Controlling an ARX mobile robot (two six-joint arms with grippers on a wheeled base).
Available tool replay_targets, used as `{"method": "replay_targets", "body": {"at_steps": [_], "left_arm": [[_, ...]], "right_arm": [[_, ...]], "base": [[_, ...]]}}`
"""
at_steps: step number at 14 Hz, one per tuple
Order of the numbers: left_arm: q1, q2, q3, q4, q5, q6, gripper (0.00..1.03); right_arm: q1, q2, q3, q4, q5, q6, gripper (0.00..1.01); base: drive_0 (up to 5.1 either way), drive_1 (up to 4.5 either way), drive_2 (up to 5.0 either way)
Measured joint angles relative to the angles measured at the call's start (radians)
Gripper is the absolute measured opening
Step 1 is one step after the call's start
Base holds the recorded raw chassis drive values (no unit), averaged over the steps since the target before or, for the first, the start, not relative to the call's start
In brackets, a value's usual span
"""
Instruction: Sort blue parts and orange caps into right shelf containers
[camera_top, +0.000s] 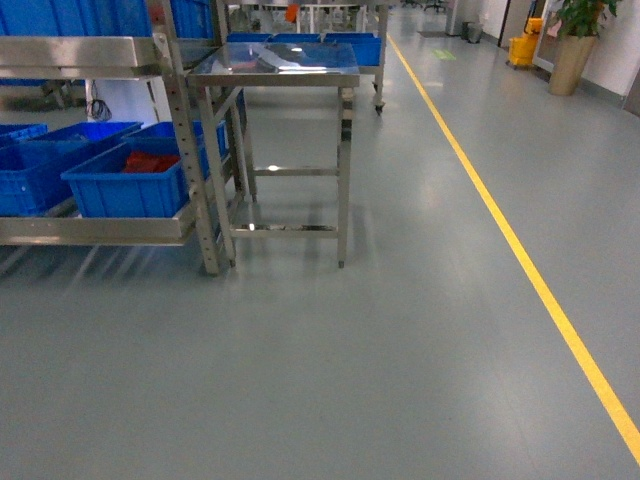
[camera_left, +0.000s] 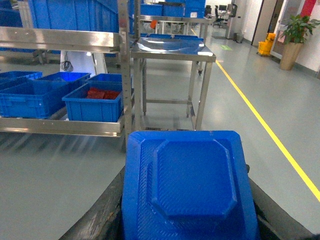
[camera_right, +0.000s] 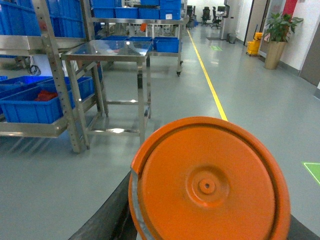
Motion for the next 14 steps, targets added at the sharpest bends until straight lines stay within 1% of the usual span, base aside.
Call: {"method": "replay_targets", "body": {"at_steps": [14], "left_arm": [[0.000, 0.000, 0.000, 0.001, 0.000, 0.000, 0.43]], "right_arm": [[0.000, 0.000, 0.000, 0.000, 0.000, 0.000, 0.45]], "base": [[0.0, 4.27, -4.3]]}}
